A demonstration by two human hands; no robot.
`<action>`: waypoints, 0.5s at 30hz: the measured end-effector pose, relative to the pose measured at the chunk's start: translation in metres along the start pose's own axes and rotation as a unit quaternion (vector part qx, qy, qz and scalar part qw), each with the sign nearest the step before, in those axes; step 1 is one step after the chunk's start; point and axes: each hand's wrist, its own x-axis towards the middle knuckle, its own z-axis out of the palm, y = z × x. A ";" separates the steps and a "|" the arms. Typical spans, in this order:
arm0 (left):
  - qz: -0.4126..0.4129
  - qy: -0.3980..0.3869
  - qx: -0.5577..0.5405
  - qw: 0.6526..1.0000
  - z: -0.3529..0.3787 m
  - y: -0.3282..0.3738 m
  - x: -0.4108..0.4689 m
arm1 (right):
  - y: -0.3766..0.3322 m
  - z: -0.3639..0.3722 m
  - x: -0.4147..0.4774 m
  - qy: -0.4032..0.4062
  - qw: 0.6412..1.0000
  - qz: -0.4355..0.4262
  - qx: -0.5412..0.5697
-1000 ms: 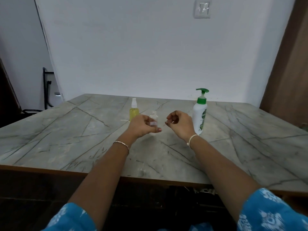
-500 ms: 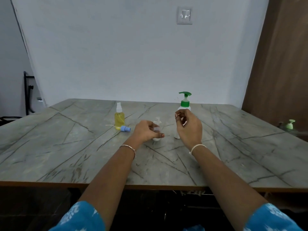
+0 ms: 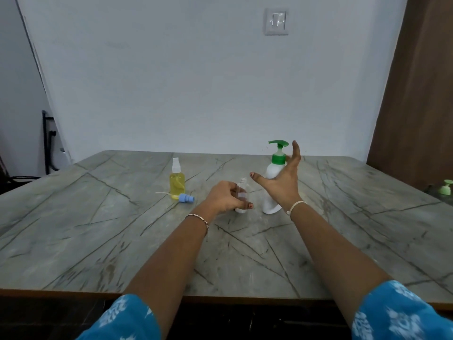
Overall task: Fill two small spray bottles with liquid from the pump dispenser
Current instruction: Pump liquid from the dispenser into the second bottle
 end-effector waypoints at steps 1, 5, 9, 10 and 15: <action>0.000 -0.003 0.001 1.000 0.000 0.000 0.002 | 0.001 -0.001 0.003 -0.007 1.000 0.002 0.021; 0.009 -0.007 -0.007 1.000 0.001 -0.005 0.009 | 0.003 -0.003 0.009 -0.021 0.999 -0.036 0.034; 0.011 -0.011 -0.014 1.000 0.001 -0.007 0.012 | 0.000 -0.010 0.009 -0.045 0.993 -0.105 -0.031; 0.011 -0.011 -0.017 1.000 0.001 -0.007 0.012 | -0.001 -0.014 0.010 -0.053 0.990 -0.119 -0.059; 0.018 -0.006 0.001 1.000 0.001 -0.011 0.015 | -0.012 -0.031 0.012 -0.122 0.947 -0.176 -0.241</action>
